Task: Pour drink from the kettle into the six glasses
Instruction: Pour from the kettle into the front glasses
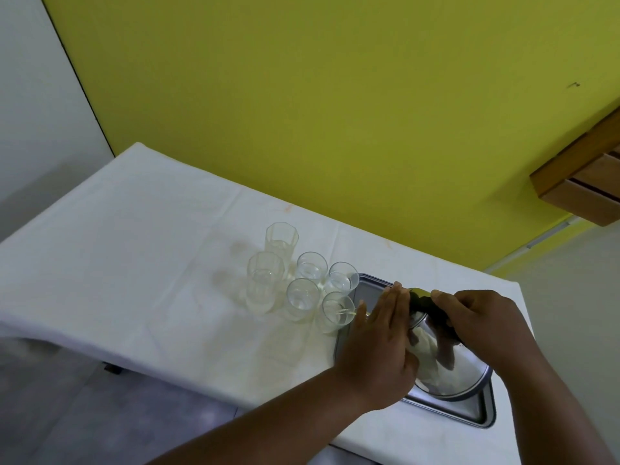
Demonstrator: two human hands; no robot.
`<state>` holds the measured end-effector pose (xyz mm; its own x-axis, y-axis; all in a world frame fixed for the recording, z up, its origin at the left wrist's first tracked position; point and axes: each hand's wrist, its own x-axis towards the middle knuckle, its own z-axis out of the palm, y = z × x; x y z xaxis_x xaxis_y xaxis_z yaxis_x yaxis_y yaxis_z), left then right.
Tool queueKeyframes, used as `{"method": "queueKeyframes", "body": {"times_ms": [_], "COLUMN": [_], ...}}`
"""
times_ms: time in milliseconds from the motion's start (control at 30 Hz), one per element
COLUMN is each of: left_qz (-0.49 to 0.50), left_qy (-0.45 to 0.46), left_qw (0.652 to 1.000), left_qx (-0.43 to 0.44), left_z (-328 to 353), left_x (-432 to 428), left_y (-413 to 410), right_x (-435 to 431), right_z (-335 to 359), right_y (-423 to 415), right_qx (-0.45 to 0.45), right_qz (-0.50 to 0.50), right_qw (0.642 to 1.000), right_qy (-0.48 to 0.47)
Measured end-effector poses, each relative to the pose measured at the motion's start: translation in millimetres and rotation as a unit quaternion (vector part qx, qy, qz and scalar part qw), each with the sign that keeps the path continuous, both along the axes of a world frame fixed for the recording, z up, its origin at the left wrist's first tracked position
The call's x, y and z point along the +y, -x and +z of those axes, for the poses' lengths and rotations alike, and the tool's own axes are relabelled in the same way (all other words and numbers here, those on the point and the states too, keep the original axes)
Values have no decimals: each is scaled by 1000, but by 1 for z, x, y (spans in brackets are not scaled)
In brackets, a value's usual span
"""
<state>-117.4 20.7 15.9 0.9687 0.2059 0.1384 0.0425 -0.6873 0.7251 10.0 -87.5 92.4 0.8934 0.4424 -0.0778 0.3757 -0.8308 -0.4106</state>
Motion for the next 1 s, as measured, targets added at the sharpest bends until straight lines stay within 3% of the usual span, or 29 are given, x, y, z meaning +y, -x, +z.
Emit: {"method": "queueKeyframes", "body": {"times_ms": [1000], "left_qz": [-3], "left_qy": [16], "left_qw": [1000], "left_qx": [-20], "left_z": [7], "left_x": [-3], "left_y": [3], "right_x": [-2], "right_z": [14], "right_y": [6], "right_qx": [-20], "right_qz": [-2], "right_qw": [999], "right_qy": [31]}}
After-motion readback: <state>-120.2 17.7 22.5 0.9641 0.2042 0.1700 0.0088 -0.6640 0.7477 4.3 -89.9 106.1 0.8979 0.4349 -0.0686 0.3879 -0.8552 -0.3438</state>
